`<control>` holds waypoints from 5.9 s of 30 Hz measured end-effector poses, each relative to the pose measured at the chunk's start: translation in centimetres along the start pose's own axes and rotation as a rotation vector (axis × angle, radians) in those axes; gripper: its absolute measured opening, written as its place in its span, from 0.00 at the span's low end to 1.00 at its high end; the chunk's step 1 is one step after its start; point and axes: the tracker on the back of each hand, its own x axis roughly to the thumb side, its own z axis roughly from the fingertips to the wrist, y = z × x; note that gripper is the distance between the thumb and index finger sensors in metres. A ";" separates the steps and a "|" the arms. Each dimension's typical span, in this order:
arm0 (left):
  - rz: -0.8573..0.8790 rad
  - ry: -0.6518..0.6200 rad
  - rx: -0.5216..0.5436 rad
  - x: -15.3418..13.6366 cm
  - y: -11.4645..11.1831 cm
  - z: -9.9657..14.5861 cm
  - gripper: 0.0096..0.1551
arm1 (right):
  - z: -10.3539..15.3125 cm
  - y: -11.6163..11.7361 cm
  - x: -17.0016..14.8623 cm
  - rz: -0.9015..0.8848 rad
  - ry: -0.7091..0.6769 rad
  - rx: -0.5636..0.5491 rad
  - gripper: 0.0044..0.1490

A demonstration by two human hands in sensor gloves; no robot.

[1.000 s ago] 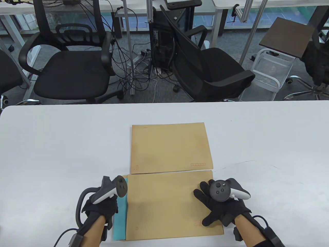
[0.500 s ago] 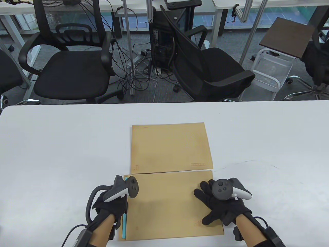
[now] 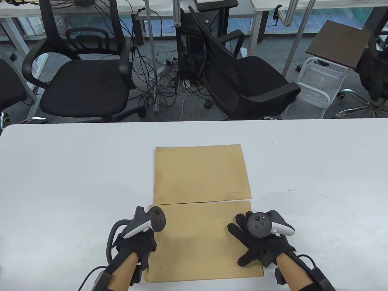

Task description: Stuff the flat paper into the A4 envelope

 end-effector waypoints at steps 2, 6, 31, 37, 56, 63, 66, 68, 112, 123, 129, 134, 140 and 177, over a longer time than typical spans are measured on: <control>-0.036 0.060 -0.016 -0.1 0.0 0.3 0.48 | 0.0 0.0 0.0 0.005 0.002 -0.001 0.69; -0.085 0.151 -0.035 -0.6 -0.6 1.1 0.45 | 0.0 0.1 0.1 0.022 0.013 0.001 0.69; 0.313 0.080 0.950 -2.9 13.2 15.8 0.22 | 6.7 -8.1 4.6 -0.003 -0.085 -0.527 0.74; 0.377 -0.097 1.016 -1.3 18.7 20.0 0.22 | 8.5 -12.6 9.5 -0.042 -0.231 -0.713 0.74; 0.301 -0.475 0.830 -0.7 19.2 19.0 0.32 | 6.3 -17.1 16.2 -0.502 -0.647 -0.946 0.30; 0.486 -0.624 0.974 -2.2 16.5 16.2 0.27 | 7.2 -16.6 14.2 -0.603 -0.683 -0.892 0.30; 0.497 -0.670 1.003 -2.0 16.0 16.1 0.25 | 7.9 -16.7 13.1 -0.628 -0.681 -0.831 0.32; 0.458 -0.658 1.052 -2.1 15.8 16.1 0.23 | 8.8 -17.0 12.2 -0.639 -0.702 -0.815 0.42; 0.344 -0.582 0.959 2.8 15.8 12.8 0.24 | 5.8 -18.3 25.6 0.327 -0.197 -0.629 0.29; 0.377 -0.595 0.996 0.4 15.5 13.5 0.24 | 11.5 -20.6 17.4 0.067 -0.074 -0.721 0.28; 0.394 -0.495 0.963 1.0 15.8 12.6 0.28 | 12.4 -19.8 15.8 -0.049 -0.167 -0.857 0.26; 0.214 -0.263 1.097 1.5 16.4 14.7 0.54 | 14.3 -19.8 16.2 0.014 -0.153 -1.009 0.26; 0.217 -0.390 1.029 5.8 18.0 17.2 0.62 | 14.7 -19.6 19.3 -0.011 -0.321 -1.030 0.27; 0.346 -0.393 0.849 -2.0 13.3 11.6 0.53 | 7.8 -16.5 16.4 0.562 -0.086 -1.079 0.32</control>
